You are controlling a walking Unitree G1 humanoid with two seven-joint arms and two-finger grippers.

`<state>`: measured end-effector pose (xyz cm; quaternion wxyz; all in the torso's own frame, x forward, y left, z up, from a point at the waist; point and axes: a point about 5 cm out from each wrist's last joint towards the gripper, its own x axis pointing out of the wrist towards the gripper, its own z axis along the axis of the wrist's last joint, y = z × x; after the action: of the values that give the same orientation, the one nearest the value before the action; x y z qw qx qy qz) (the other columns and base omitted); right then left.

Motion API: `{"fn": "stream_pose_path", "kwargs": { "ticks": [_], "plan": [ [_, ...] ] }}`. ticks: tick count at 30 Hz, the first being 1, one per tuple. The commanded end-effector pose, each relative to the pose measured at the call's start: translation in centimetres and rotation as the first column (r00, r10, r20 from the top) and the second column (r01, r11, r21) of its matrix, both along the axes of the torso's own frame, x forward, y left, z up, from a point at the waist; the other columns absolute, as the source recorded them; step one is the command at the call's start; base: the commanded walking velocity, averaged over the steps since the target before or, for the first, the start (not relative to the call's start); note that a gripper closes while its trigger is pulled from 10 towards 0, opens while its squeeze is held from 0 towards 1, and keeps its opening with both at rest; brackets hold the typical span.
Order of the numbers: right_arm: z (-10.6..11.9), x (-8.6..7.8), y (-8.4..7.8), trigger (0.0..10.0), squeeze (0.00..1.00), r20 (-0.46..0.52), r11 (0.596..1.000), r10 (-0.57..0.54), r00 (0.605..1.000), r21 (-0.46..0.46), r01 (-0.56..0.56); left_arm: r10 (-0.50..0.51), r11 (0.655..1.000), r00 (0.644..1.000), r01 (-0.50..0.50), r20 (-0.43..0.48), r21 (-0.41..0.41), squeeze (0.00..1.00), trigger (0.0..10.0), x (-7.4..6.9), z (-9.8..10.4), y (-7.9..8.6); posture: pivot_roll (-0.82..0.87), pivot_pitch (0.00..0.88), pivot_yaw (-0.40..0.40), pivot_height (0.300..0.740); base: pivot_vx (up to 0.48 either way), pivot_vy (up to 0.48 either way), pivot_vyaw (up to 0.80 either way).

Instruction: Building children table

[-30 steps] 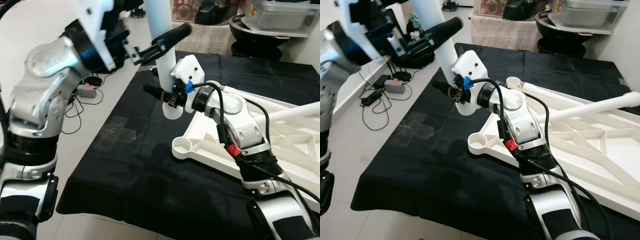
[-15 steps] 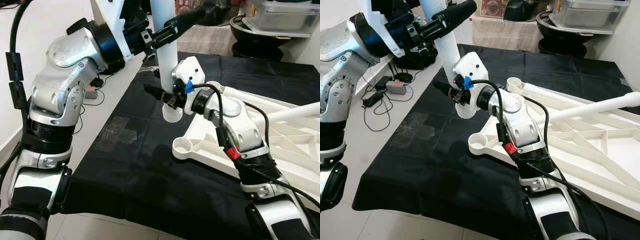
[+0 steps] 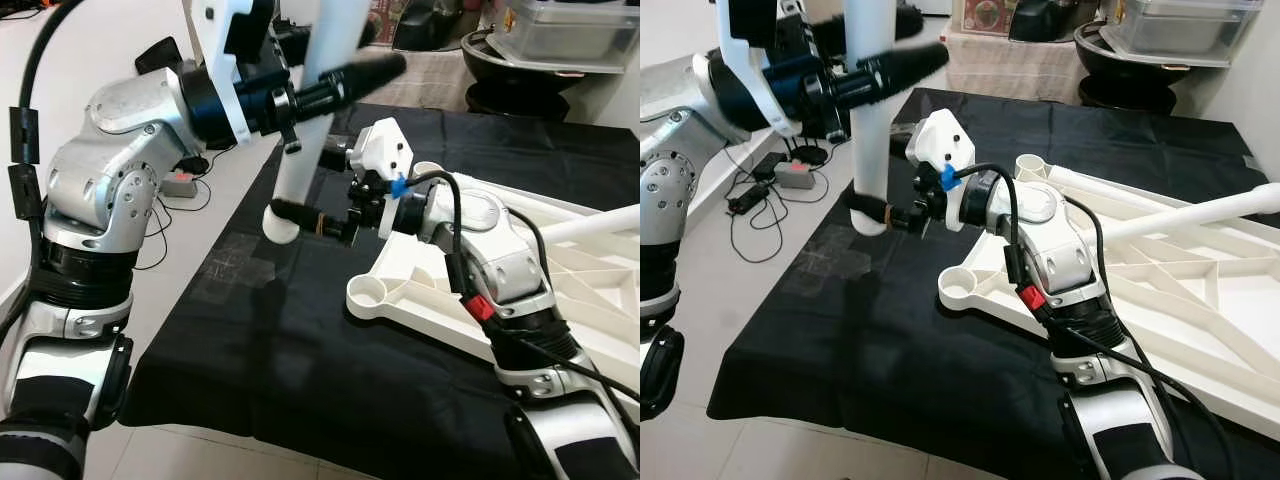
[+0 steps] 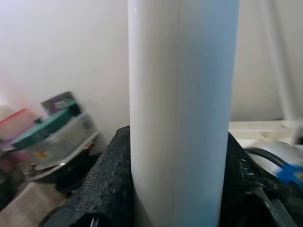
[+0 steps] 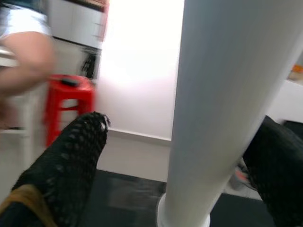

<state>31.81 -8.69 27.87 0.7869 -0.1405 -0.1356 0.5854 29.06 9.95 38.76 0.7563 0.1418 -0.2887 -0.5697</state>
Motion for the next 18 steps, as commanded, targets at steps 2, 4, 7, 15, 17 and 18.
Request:
{"fn": "stream_pose_path", "kwargs": {
  "ticks": [2, 4, 7, 15, 17, 18],
  "plan": [
    [0.1, -1.0, 1.1, 10.0, 0.44, -0.049, 0.991, 0.119, 0.992, 0.061, -0.116, -0.038, 0.999, 0.999, 0.038, 0.004, 0.013, 0.00, 0.0, -0.4, 0.0, -0.1, -0.01, 0.000, -0.004, 0.740, 0.000, 0.000, 0.00],
    [0.0, -1.2, 1.4, 10.0, 0.00, -0.074, 0.985, 0.155, 0.985, 0.094, -0.148, -0.044, 0.999, 0.999, 0.044, 0.005, 0.005, 0.00, 0.0, -0.4, 0.1, -0.2, -0.01, 0.000, -0.004, 0.740, 0.000, 0.000, 0.00],
    [-0.1, -1.4, 1.7, 10.0, 0.00, -0.094, 0.978, 0.181, 0.979, 0.121, -0.170, -0.048, 0.999, 0.999, 0.048, 0.006, -0.004, 0.00, 0.0, -0.5, 0.1, -0.2, -0.01, 0.000, -0.004, 0.740, 0.000, 0.000, 0.00],
    [-2.7, -1.7, 4.8, 10.0, 0.00, -0.165, 0.965, 0.169, 0.972, 0.227, -0.130, -0.073, 0.989, 0.997, 0.074, 0.008, -0.126, 0.00, 0.0, -0.9, 1.0, -0.5, -0.01, 0.001, -0.004, 0.740, 0.000, 0.000, 0.00],
    [-3.3, -1.8, 5.6, 10.0, 0.00, -0.181, 0.963, 0.160, 0.970, 0.244, -0.113, -0.092, 0.982, 0.996, 0.091, 0.004, -0.164, 0.00, 0.0, -1.0, 1.4, -0.5, -0.01, 0.004, -0.004, 0.740, 0.000, 0.000, 0.00],
    [-3.6, -1.8, 6.0, 10.0, 0.00, -0.190, 0.962, 0.155, 0.970, 0.252, -0.104, -0.104, 0.977, 0.995, 0.103, 0.002, -0.185, 0.00, 0.0, -1.1, 1.6, -0.4, -0.01, 0.004, -0.004, 0.740, 0.000, 0.000, 0.00]
  ]
}}
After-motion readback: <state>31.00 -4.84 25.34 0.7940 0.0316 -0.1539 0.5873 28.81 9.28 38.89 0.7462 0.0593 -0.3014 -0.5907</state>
